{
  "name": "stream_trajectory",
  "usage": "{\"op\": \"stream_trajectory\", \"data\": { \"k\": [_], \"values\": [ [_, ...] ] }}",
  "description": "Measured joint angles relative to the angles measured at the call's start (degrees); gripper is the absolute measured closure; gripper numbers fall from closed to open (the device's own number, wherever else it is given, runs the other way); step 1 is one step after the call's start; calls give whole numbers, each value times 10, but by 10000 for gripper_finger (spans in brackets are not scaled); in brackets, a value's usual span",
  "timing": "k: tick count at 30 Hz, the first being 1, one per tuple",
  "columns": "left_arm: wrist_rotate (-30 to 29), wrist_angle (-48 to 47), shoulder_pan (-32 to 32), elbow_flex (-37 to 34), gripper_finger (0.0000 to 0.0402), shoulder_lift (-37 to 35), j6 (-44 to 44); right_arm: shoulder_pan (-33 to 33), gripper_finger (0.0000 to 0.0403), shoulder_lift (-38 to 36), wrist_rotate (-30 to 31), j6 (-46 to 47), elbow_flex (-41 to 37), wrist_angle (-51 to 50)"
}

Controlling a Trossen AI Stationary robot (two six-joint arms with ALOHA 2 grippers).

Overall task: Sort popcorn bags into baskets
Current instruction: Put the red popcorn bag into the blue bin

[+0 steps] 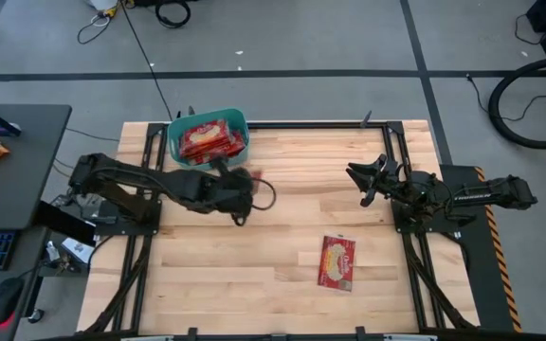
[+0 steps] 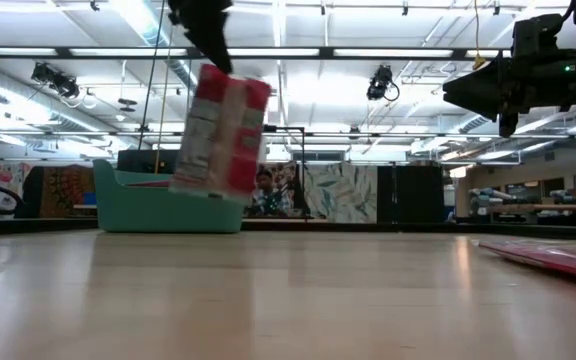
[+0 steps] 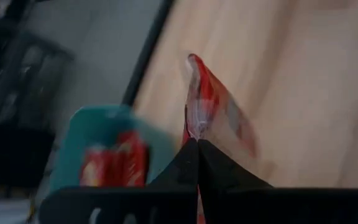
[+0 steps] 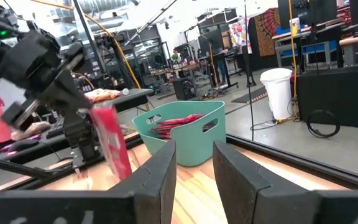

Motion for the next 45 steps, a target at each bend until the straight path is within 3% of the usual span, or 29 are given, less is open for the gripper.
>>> {"op": "stream_trajectory", "data": {
  "k": [10,17,27,33,38,45],
  "values": [
    [-67,-192,49,0,401,-82,-221,0,292,0,0,0,0,0],
    [-71,-264,126,1,402,-120,-280,0,292,0,0,0,0,0],
    [-81,-267,306,1,400,-137,-217,0,292,0,0,0,0,0],
    [-72,-184,405,0,399,-132,-125,0,292,0,0,0,0,0],
    [-22,-107,448,1,399,-113,-85,0,292,0,0,0,0,0],
    [20,-38,447,-32,398,-41,-54,0,292,0,0,0,0,0]
  ]
}}
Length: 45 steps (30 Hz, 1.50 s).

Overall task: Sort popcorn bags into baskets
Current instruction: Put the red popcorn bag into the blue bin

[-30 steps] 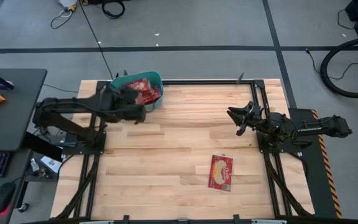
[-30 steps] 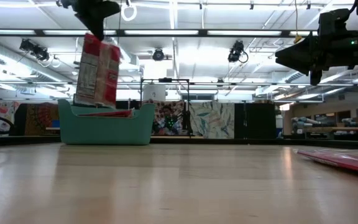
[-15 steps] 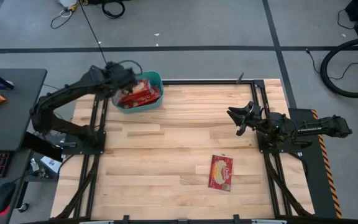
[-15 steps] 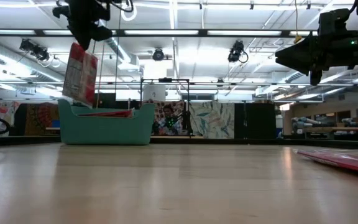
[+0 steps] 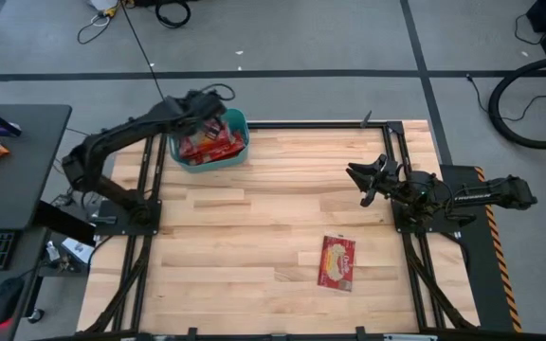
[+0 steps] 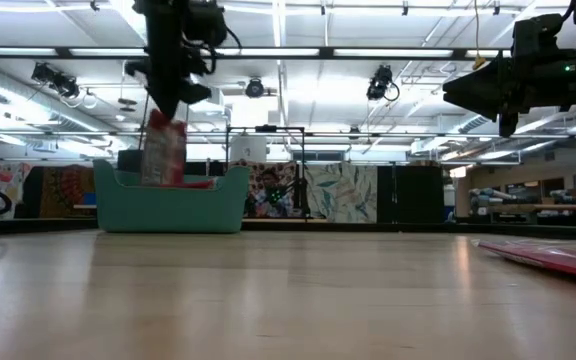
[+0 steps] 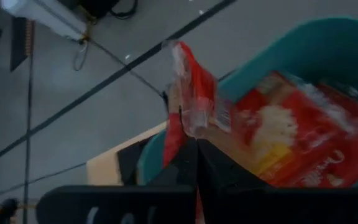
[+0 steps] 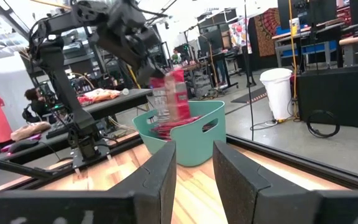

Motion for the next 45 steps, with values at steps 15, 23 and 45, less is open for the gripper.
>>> {"op": "stream_trajectory", "data": {
  "k": [15,23,45],
  "values": [
    [102,132,-35,-4,398,73,36,0,292,0,0,0,0,0],
    [158,132,-43,-4,372,73,24,0,292,0,0,0,0,0],
    [347,401,-261,-3,257,124,216,0,292,0,0,0,0,1]
  ]
}}
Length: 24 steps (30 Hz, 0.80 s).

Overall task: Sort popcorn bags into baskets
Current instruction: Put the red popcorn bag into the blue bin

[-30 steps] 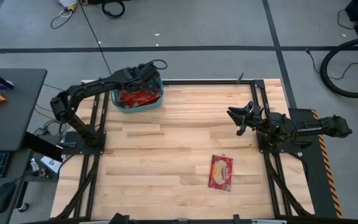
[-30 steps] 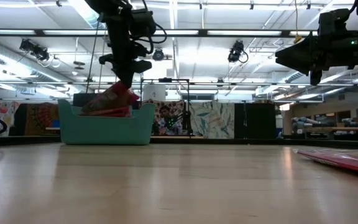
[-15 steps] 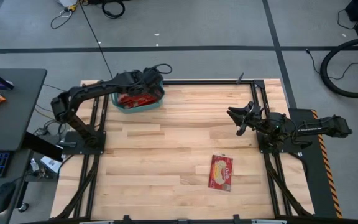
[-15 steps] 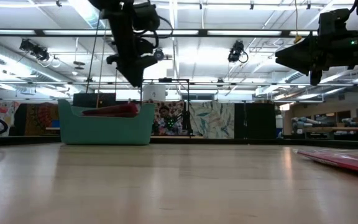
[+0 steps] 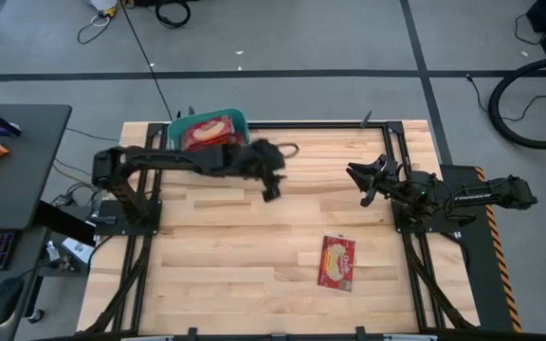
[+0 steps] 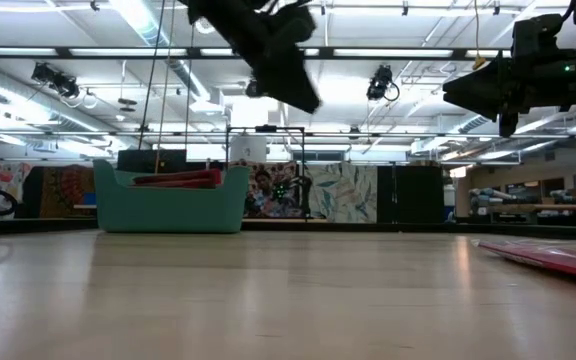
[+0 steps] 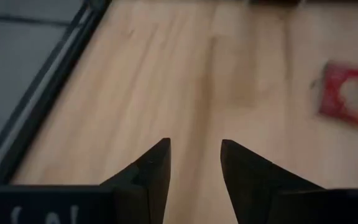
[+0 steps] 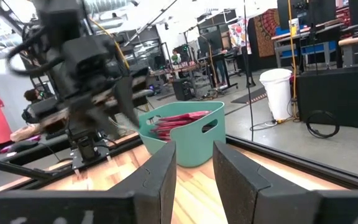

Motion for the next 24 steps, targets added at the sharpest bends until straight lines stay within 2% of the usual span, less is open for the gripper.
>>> {"op": "stream_trajectory", "data": {
  "k": [6,10,15,24],
  "values": [
    [0,108,-71,0,257,79,-46,0,292,4,2,0,0,0],
    [0,143,-108,24,257,136,-68,0,292,4,1,0,0,-1],
    [1,131,-140,105,257,221,-97,0,292,5,2,0,0,0],
    [36,79,-167,288,258,373,-71,0,292,5,2,0,0,-1]
  ]
}}
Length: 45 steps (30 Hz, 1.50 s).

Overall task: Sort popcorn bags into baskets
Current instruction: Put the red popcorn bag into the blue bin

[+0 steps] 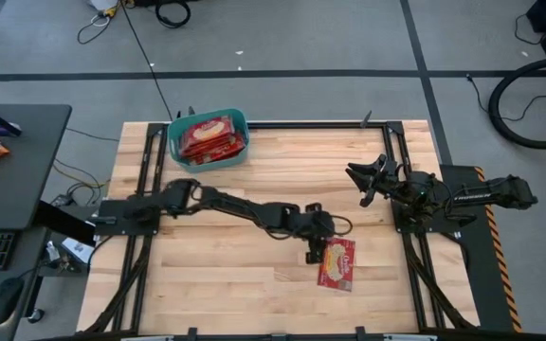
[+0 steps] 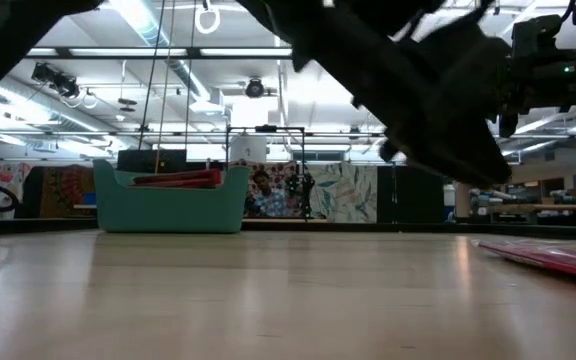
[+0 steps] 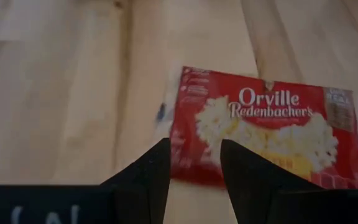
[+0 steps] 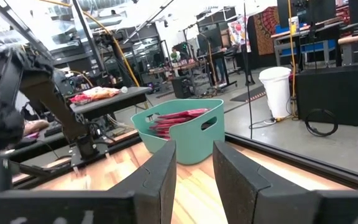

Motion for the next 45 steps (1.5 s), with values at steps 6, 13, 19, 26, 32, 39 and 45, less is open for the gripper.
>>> {"op": "stream_trajectory", "data": {
  "k": [6,13,19,26,32,39,45],
  "values": [
    [56,16,-2,43,258,64,4,0,292,0,0,0,0,0],
    [62,-49,-3,49,258,76,28,0,292,0,0,0,0,1],
    [-27,-234,0,51,258,50,35,0,292,0,-1,0,0,0],
    [-204,-485,7,44,258,15,5,0,292,0,-1,0,0,0],
    [-237,-572,17,46,258,-33,-40,0,292,0,-1,0,0,0],
    [-288,-560,-12,36,258,-46,88,0,292,0,-1,0,0,0],
    [-319,-518,-26,-31,258,-46,186,0,292,0,-1,0,0,0]
  ]
}}
